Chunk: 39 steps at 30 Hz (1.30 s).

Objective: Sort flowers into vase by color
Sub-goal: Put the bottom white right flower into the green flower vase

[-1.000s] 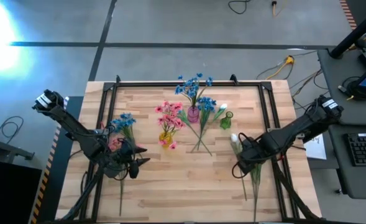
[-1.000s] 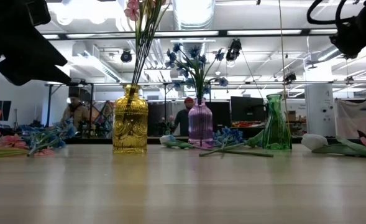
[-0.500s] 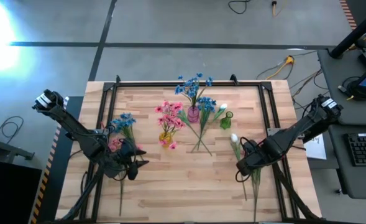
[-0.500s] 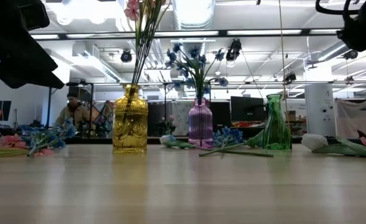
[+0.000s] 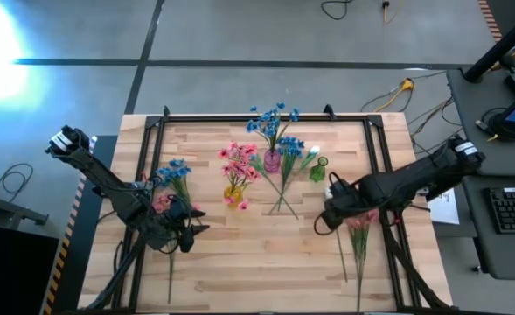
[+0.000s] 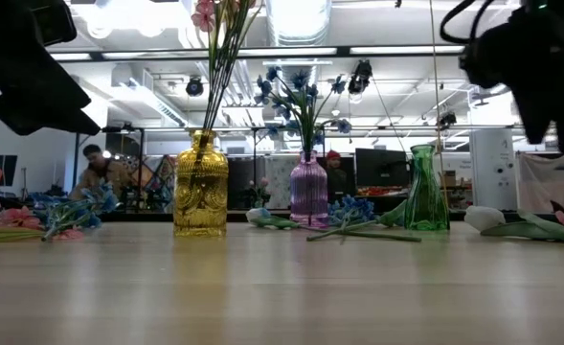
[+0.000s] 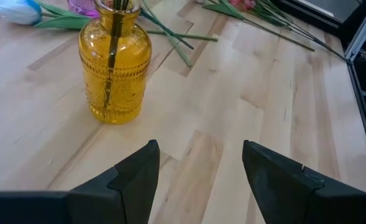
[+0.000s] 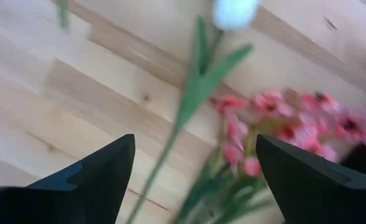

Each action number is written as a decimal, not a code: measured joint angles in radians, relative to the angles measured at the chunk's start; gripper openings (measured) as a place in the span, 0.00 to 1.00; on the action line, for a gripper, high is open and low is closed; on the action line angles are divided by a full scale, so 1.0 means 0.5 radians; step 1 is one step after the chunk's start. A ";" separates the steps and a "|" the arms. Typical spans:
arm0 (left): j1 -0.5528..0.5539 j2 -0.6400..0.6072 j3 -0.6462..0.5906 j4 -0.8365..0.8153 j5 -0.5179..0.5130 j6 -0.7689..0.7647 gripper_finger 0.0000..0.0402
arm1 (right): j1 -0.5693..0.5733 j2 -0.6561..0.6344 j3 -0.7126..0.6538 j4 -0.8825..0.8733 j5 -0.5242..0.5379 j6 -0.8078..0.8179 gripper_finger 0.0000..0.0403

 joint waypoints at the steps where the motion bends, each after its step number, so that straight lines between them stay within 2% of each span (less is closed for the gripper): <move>1: 0.001 0.000 0.000 0.003 -0.001 0.000 0.54 | -0.027 0.000 0.000 0.042 -0.001 -0.036 0.81; 8: 0.001 0.000 0.000 0.002 -0.003 0.004 0.54 | -0.092 0.001 -0.029 0.210 0.007 -0.112 0.81; 21: 0.005 0.002 0.000 -0.007 -0.041 0.015 0.54 | -0.112 0.006 -0.294 0.368 0.066 -0.010 0.81; 31: 0.010 0.002 0.000 -0.016 -0.057 0.015 0.54 | -0.112 0.271 -0.304 0.474 0.032 -0.084 0.80; 39: 0.013 0.002 0.000 -0.018 -0.057 0.016 0.54 | -0.121 0.441 -0.300 0.520 0.032 -0.183 0.69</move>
